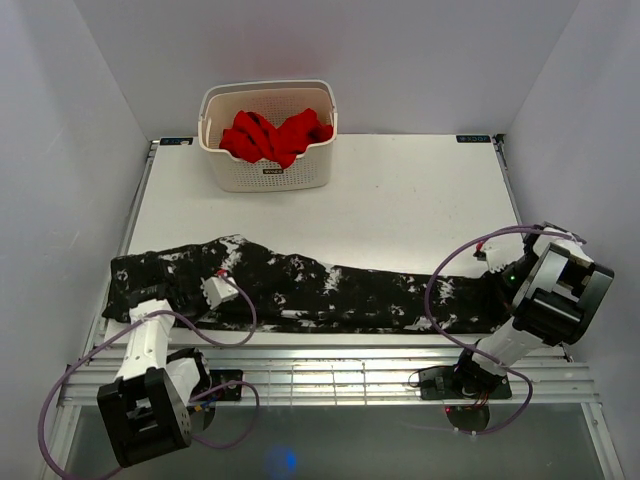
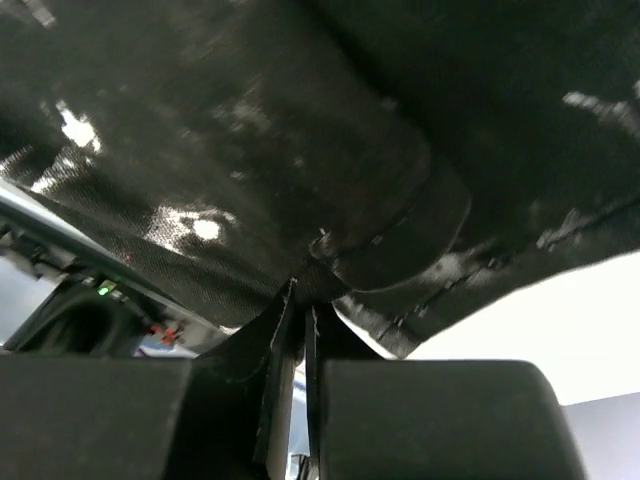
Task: Fold and stack the trousers
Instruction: Fold the trousers
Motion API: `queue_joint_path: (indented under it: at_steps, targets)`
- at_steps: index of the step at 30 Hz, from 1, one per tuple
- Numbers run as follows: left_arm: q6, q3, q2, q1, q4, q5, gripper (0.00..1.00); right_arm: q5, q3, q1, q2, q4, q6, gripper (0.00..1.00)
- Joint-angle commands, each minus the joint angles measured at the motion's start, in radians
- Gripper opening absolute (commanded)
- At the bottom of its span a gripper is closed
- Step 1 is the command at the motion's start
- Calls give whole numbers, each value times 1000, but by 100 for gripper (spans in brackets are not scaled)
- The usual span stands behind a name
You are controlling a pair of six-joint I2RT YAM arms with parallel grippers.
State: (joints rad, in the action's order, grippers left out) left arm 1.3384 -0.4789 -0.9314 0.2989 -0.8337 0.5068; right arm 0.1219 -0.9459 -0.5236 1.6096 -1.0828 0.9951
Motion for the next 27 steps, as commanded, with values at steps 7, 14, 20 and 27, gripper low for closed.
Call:
queue_joint_path:
  at_steps: [7,14,20,27]
  targets:
    - [116,50,-30,17,64,-142,0,-90,-27,-38,33,77,22,44]
    - [97,19,-66,17,58,-116,0,-38,-51,-119,82,38,8,64]
    - [104,28,-61,17,59,-114,0,88,-172,-135,133,-15,-36,65]
    - [73,8,-110,16,87,-116,0,168,-173,-131,165,-49,-46,61]
